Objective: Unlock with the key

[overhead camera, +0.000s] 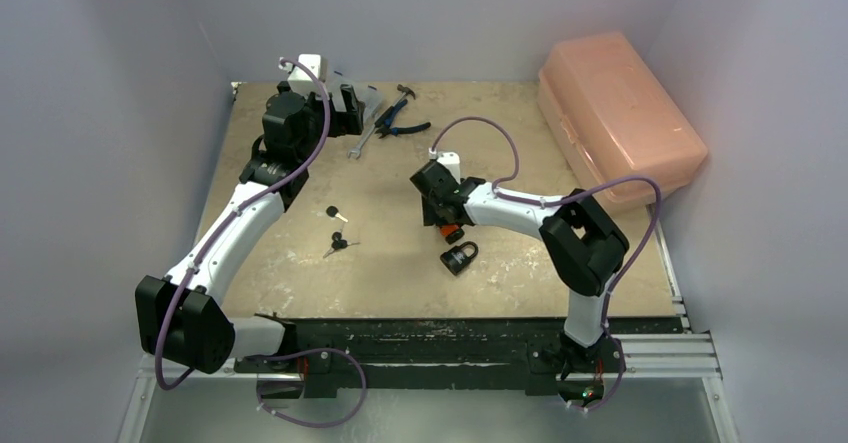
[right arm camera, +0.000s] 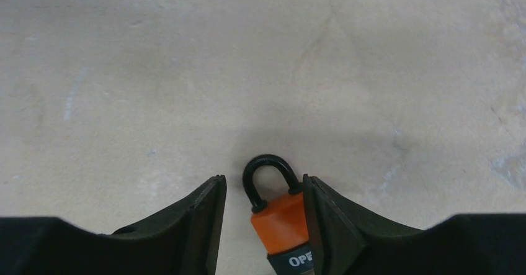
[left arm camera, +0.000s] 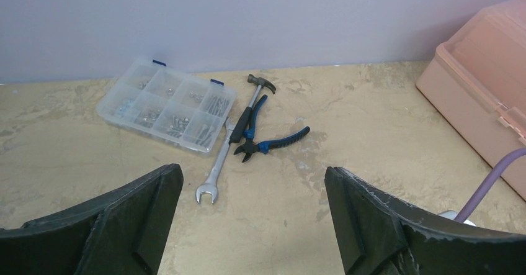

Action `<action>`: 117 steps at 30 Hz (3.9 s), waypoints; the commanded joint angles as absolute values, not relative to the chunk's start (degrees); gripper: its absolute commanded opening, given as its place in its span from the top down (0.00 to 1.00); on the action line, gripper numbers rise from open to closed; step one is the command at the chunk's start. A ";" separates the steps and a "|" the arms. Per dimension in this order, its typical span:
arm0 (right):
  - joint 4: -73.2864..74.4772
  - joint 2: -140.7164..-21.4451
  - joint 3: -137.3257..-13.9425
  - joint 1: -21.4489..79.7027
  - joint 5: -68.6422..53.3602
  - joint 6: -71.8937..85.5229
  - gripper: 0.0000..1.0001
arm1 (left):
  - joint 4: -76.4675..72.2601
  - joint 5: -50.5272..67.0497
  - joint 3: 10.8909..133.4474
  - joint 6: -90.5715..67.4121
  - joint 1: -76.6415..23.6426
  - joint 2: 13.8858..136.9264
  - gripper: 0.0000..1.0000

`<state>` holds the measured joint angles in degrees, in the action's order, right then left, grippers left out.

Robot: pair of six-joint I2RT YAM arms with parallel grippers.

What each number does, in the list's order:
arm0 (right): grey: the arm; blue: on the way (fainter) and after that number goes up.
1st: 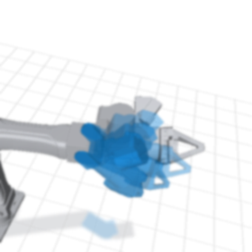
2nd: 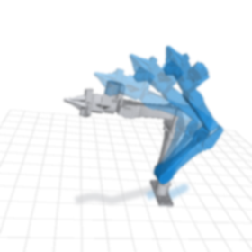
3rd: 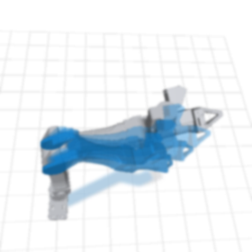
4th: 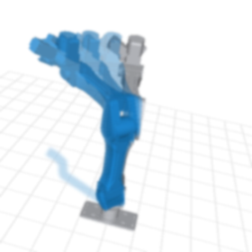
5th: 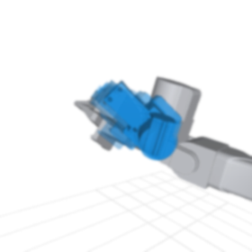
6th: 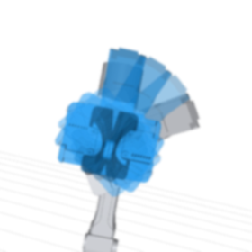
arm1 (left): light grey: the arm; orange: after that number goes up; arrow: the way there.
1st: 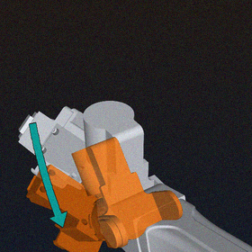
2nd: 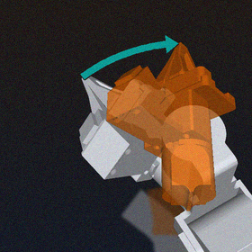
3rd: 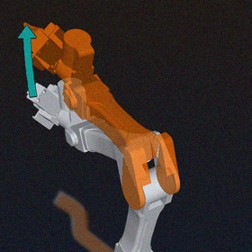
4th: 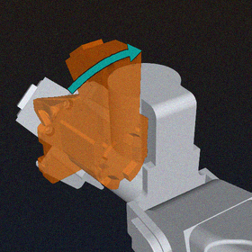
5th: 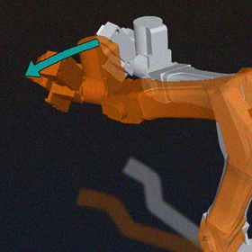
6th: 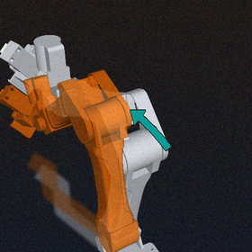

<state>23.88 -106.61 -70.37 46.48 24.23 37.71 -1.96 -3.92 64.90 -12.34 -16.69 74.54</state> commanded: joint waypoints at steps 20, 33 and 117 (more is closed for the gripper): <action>25.78 -102.84 -72.72 37.49 4.89 14.05 0.05 | -2.91 -4.74 66.42 -11.37 -16.96 73.63 0.08; 28.74 -104.82 -71.66 38.75 1.30 12.04 0.12 | -2.81 -3.74 66.80 -12.20 -16.87 73.67 0.08; 30.60 -131.35 -123.38 55.47 6.16 18.83 0.20 | -8.00 -23.49 59.43 -12.66 -15.01 60.24 0.08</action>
